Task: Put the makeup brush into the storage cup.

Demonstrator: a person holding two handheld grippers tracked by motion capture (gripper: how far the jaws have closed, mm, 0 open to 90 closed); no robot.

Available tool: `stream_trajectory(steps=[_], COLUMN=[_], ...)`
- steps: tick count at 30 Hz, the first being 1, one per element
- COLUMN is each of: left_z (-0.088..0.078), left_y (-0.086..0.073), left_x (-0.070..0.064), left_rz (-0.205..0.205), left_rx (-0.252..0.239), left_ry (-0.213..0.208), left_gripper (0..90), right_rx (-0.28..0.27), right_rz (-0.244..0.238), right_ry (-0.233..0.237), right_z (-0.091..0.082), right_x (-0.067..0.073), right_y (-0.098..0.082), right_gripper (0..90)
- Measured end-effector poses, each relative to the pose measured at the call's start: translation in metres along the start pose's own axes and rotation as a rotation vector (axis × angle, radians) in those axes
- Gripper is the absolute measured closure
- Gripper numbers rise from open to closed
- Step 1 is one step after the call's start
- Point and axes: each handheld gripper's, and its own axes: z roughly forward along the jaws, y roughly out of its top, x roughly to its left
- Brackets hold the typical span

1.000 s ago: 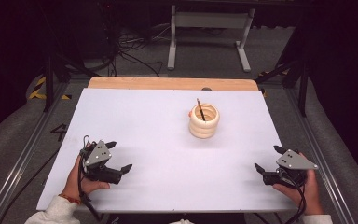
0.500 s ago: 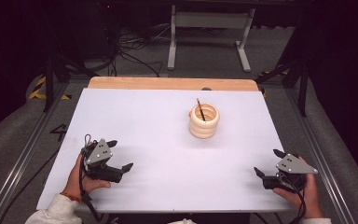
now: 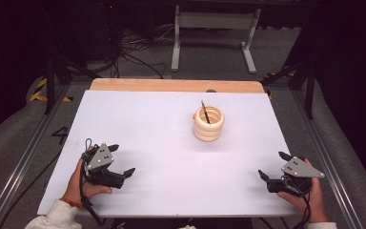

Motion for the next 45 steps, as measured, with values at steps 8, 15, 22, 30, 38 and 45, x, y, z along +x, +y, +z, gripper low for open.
stream_trajectory(steps=[8,15,22,30,38,45], left_z=[0.000,0.001,0.002,0.004,0.006,0.006], left_y=[-0.001,0.000,-0.001,0.000,0.000,0.001], left_x=[0.000,0.000,0.000,0.002,0.005,0.004], left_rz=[-0.002,0.002,-0.001,0.002,-0.002,0.000], left_rx=[0.005,0.012,0.019,0.029,0.021,0.024], left_ry=[0.003,0.003,0.005,0.006,-0.005,-0.003], left_gripper=[4.5,4.5,4.5,4.6,4.5,4.5], right_rx=[-0.009,-0.005,-0.007,-0.010,-0.005,0.010], right_rz=[0.003,-0.003,0.007,-0.004,-0.002,-0.015], right_ry=[0.003,0.006,0.010,0.025,0.035,0.046], right_z=[0.001,0.002,0.004,0.004,0.005,0.007], right_x=[0.000,0.001,0.000,0.004,0.006,0.011], right_y=[0.002,0.002,0.002,0.002,0.001,0.002], right_gripper=[7.3,8.2,8.1,8.9,9.0,8.9])
